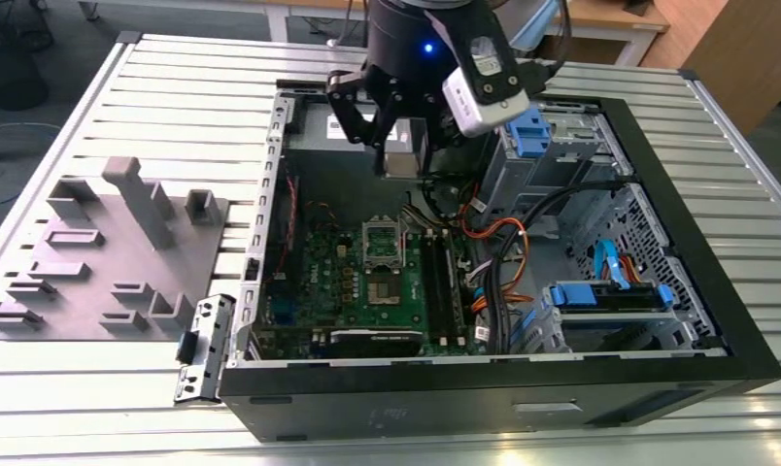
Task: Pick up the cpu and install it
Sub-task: 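Pick up the cpu and move it towards the insertion slot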
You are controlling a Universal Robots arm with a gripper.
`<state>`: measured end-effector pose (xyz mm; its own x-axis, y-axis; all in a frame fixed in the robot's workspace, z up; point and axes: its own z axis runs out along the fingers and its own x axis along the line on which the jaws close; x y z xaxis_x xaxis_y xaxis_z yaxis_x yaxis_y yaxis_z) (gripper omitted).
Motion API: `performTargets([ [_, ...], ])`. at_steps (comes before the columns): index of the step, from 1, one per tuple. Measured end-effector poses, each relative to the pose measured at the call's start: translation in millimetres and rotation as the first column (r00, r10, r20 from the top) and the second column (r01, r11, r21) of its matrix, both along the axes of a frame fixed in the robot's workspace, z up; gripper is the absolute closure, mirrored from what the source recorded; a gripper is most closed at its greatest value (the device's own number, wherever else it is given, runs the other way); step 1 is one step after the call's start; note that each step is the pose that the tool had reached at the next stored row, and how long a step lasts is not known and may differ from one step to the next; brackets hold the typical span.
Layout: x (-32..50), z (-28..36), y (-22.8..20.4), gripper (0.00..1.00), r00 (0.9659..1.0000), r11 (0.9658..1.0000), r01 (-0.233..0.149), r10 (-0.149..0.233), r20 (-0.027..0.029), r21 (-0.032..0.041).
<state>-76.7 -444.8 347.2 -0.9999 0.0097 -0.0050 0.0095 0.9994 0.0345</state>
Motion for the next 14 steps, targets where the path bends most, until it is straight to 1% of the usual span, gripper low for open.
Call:
performTargets([
  [8, 0.1, -10.6, -4.2, 0.53, 1.0000, 1.0000, 0.000, 0.000, 0.0099, 0.0001],
  [14, -0.4, -18.9, -8.3, 0.53, 0.9999, 1.0000, 0.000, 0.000, 0.0141, 0.0005],
])
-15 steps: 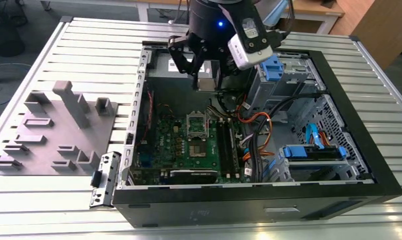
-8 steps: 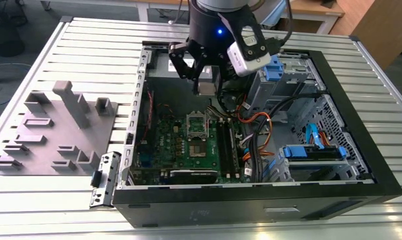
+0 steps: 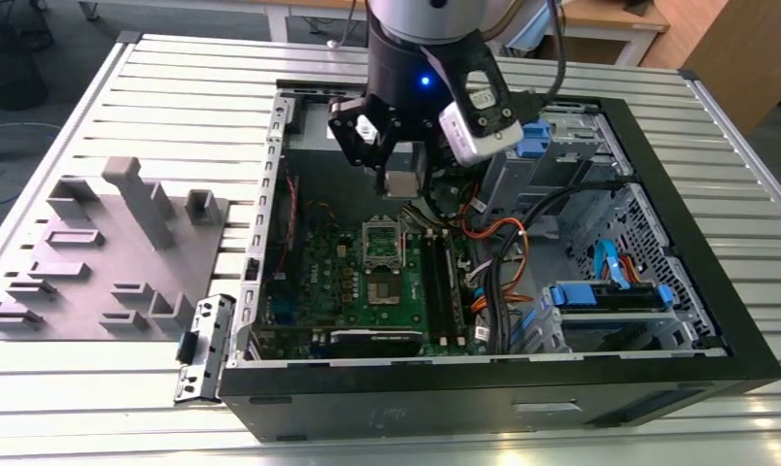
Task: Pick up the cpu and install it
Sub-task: 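Pick up the cpu and move it towards the insertion slot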
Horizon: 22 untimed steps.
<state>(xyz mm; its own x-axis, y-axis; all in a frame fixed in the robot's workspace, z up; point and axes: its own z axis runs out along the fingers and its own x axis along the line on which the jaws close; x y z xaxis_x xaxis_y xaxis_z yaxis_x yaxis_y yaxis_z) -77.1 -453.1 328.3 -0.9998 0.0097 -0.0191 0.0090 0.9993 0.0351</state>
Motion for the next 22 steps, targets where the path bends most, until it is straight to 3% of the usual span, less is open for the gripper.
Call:
performTargets([
  [13, -0.9, -12.1, -2.1, 0.53, 1.0000, 1.0000, 0.000, 0.000, 0.0017, -0.0009],
  [22, -1.5, -27.1, -4.2, 0.53, 1.0000, 1.0000, 0.000, 0.000, 0.0017, -0.0012],
])
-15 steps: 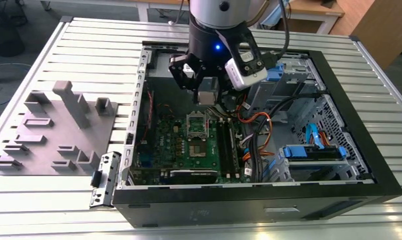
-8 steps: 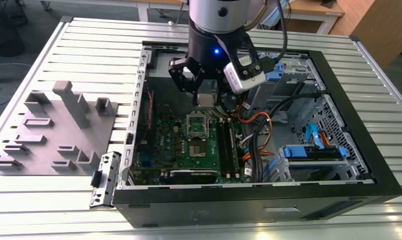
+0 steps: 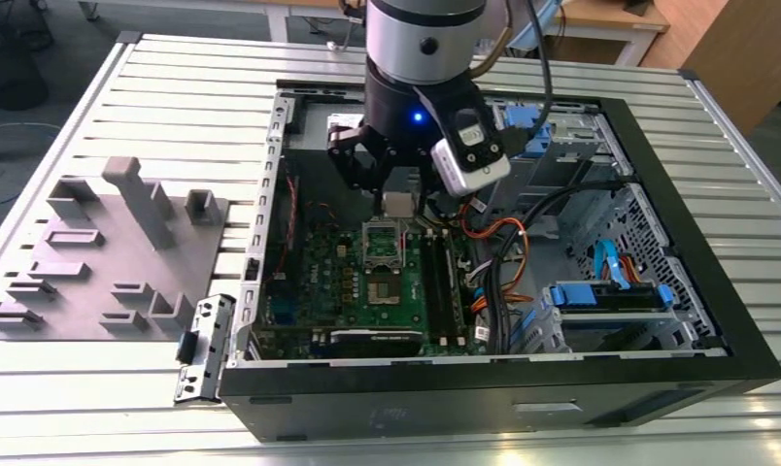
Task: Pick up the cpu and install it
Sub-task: 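Pick up the cpu and move it towards the insertion slot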
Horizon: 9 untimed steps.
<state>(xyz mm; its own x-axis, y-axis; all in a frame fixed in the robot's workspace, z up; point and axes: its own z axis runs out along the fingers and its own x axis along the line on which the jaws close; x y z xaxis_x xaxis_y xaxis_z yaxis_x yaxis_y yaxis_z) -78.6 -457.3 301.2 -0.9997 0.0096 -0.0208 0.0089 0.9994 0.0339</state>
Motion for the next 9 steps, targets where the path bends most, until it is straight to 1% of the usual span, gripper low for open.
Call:
performTargets([
  [1, 0.0, -1.8, -0.3, 0.53, 1.0000, 1.0000, 0.000, 0.000, 0.0000, 0.0001],
  [3, 0.0, -3.4, -0.6, 0.53, 1.0000, 1.0000, 0.000, 0.000, 0.0000, -0.0001],
  [9, 0.0, -3.9, -0.6, 0.53, 1.0000, 1.0000, 0.000, 0.000, 0.0000, 0.0000],
])
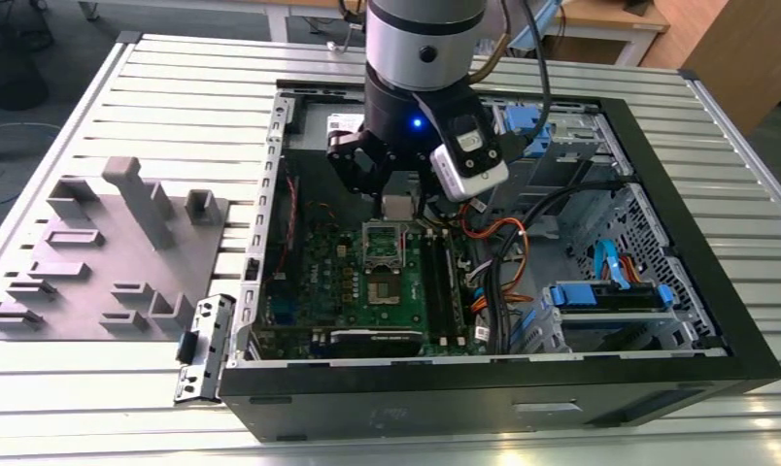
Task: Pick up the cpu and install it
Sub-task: 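Pick up the cpu and move it towards the insertion slot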
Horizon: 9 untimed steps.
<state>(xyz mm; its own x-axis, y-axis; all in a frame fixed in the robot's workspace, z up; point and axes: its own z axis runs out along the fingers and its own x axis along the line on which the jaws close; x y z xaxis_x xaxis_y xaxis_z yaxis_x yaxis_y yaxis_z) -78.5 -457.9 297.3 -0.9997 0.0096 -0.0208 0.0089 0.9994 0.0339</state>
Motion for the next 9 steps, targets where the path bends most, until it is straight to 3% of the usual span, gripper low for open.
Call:
performTargets([
  [9, -0.2, -5.2, 0.0, 0.53, 1.0000, 1.0000, 0.000, 0.000, 0.0040, 0.0001],
])
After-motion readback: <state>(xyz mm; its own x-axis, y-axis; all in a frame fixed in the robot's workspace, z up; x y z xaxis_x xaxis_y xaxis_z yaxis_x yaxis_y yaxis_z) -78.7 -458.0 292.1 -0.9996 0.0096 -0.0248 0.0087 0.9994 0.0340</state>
